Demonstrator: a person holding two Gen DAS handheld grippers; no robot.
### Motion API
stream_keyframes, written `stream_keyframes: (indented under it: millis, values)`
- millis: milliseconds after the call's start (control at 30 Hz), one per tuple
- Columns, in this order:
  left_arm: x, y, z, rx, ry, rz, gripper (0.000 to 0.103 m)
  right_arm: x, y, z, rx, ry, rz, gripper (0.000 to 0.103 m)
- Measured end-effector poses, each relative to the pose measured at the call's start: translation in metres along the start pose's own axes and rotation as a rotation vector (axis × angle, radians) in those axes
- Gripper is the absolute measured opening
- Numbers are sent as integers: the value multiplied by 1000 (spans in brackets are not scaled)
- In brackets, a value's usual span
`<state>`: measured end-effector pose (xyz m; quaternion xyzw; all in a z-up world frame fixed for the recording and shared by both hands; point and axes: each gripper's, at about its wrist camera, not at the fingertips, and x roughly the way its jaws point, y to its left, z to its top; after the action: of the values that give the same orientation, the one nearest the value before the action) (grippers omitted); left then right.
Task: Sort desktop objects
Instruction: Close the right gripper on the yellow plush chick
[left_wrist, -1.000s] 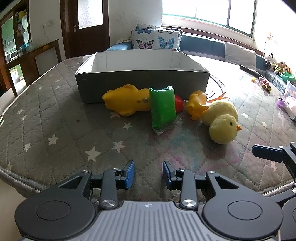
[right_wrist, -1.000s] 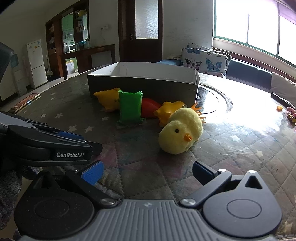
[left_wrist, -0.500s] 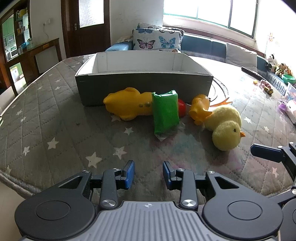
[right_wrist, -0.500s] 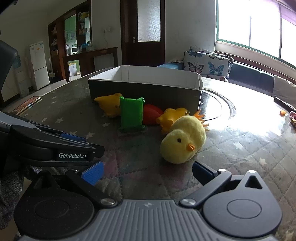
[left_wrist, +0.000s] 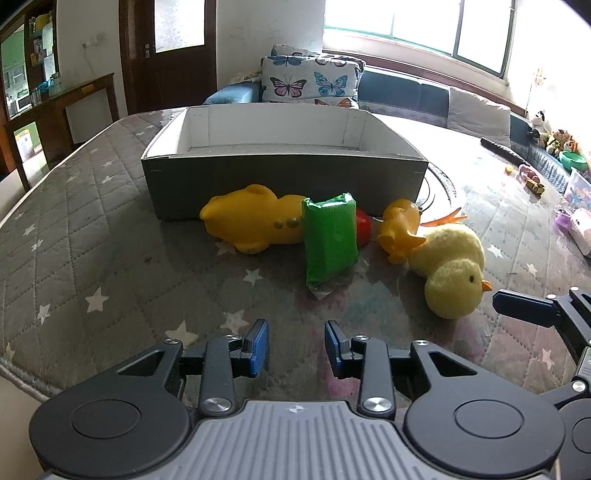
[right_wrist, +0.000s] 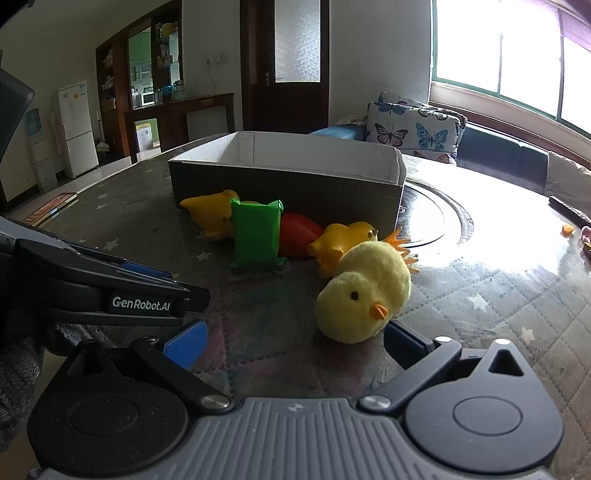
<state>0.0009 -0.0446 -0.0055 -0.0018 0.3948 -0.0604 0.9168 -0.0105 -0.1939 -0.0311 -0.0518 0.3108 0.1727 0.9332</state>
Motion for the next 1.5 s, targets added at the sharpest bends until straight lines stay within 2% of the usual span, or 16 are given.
stream_keyframes:
  millis: [733, 967, 1167, 1333, 1500]
  values:
    - [12, 1, 22, -3, 6, -32, 36, 13, -21, 8, 43, 15, -9, 96]
    - [15, -5, 29, 8, 9, -68, 36, 18, -34, 11, 80, 19, -26, 91]
    - [17, -11, 34, 14, 16, -104, 36, 24, -45, 13, 125, 27, -20, 80]
    - [19, -18, 39, 22, 17, -132, 36, 25, -52, 11, 146, 42, -12, 61]
    - [20, -28, 43, 36, 22, -168, 36, 20, -58, 10, 151, 39, -3, 48]
